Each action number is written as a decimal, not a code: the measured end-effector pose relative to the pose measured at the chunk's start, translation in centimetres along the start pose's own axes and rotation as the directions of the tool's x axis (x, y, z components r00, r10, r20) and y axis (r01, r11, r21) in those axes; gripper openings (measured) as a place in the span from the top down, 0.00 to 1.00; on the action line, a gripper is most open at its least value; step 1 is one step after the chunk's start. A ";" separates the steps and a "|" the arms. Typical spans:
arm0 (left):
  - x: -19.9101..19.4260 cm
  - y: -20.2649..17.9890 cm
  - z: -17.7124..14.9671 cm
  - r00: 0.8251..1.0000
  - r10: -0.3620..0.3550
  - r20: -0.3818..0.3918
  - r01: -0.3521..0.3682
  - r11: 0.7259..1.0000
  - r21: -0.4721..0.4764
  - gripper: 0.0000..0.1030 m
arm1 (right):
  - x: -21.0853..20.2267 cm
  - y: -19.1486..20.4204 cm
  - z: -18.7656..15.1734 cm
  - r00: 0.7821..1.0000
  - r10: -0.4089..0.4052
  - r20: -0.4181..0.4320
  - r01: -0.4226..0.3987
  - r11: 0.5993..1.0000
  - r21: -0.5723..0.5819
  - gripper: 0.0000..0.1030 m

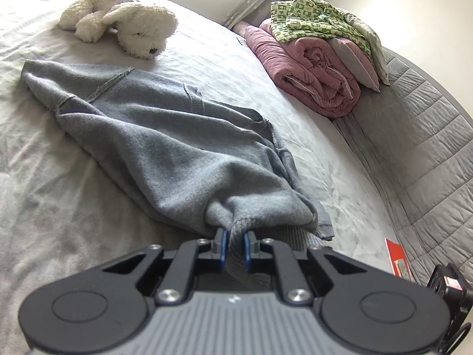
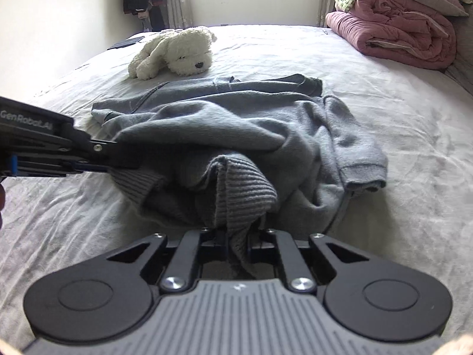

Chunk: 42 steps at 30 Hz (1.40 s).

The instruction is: Fold clothes

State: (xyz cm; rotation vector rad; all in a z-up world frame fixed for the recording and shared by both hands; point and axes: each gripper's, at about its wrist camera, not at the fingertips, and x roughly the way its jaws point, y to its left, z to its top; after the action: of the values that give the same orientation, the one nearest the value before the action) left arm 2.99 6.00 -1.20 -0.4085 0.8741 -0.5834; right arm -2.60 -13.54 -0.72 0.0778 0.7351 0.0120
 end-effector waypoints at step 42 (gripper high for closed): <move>0.3 0.9 -4.8 0.962 0.135 -0.239 -0.086 0.975 0.206 0.59 | -5.8 -11.6 -2.2 0.984 -0.165 -0.064 0.173 0.976 0.134 0.54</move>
State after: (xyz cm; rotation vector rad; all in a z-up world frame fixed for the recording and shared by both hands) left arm -0.42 6.06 -4.71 -0.1078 1.0655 -0.6187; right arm -8.54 -25.18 0.68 0.1480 0.7929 -0.2006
